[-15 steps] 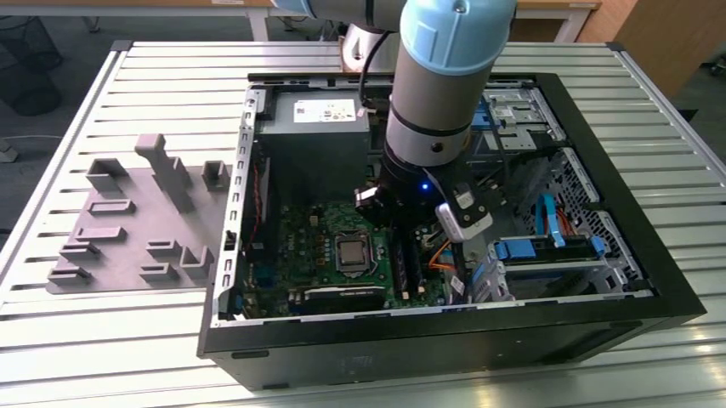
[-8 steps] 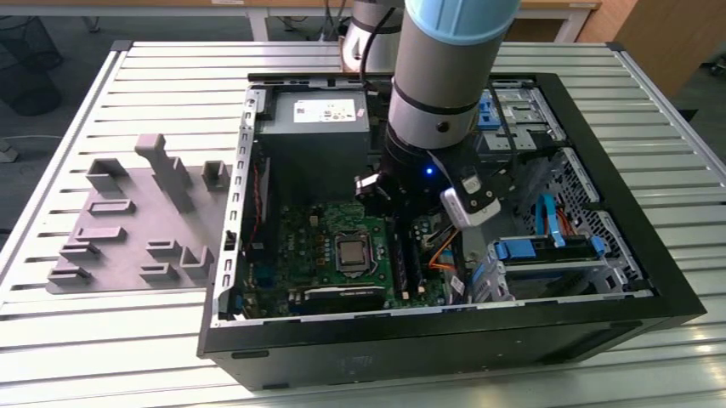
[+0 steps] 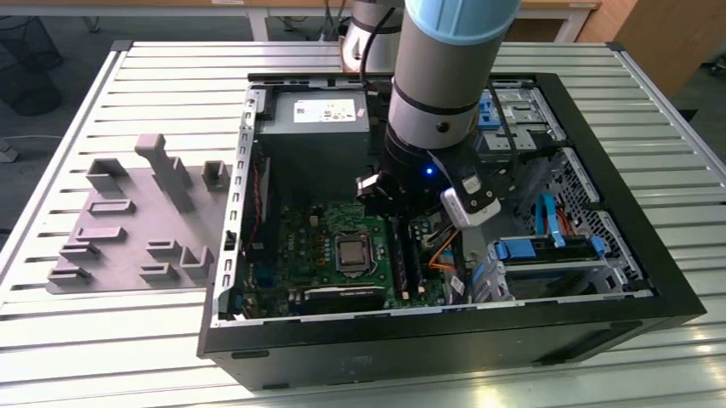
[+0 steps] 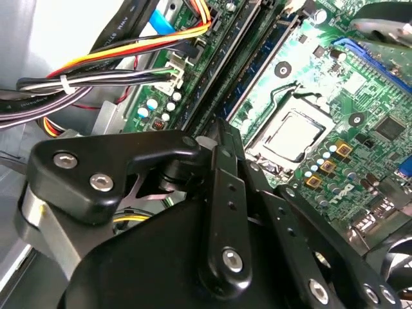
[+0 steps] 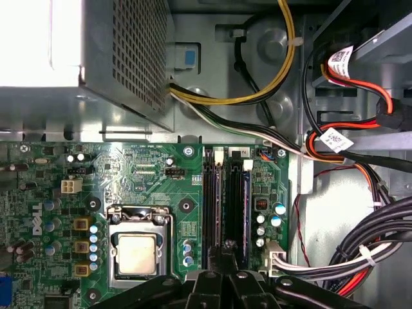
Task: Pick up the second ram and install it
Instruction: 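Press down the second ram until it locks into place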
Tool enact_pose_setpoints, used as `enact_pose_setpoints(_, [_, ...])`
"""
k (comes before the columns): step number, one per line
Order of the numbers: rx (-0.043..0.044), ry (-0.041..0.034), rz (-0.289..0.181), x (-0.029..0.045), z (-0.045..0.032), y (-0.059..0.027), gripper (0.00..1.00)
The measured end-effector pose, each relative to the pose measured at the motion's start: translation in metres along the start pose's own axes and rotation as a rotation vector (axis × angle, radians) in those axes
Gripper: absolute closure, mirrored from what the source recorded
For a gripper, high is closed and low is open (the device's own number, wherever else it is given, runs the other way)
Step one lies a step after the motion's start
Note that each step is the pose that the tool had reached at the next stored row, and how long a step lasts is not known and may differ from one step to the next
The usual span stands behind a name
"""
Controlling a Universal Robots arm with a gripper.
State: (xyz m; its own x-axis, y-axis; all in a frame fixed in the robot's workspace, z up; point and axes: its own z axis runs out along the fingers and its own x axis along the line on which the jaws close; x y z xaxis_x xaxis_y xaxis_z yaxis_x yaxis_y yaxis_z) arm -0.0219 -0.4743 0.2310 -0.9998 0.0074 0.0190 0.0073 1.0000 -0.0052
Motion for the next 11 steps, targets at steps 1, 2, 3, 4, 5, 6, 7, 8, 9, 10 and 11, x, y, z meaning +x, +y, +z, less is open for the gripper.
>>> enact_pose_setpoints(1, [-0.0001,0.0,0.0,0.0,0.0009,0.0,0.89])
enact_pose_setpoints(2, [0.0,0.0,0.0,0.0,0.0023,0.0,0.89])
enact_pose_setpoints(3, [0.0,0.0,0.0,-0.0001,0.0039,0.0,0.89])
enact_pose_setpoints(4, [-0.0001,0.0,0.0,-0.0001,0.0058,0.0001,0.89])
enact_pose_setpoints(5, [-0.0001,0.0,0.0,-0.0002,0.0073,0.0001,0.89])
enact_pose_setpoints(6, [-0.0001,0.0,0.0,-0.0002,0.0087,0.0001,0.89])
enact_pose_setpoints(7, [-0.0001,0.0,0.0,-0.0002,0.0099,0.0001,0.89])
enact_pose_setpoints(8, [0.0006,0.0002,0.0,-0.0002,0.0107,0.0,0.89])
enact_pose_setpoints(9, [0.001,0.0004,0.0,-0.0002,0.0116,0.0,0.89])
enact_pose_setpoints(10, [0.0013,0.0005,0.0,-0.0002,0.0127,-0.0001,0.89])
enact_pose_setpoints(11, [0.0009,0.0003,0.0,-0.0002,0.0143,0.0,0.89])
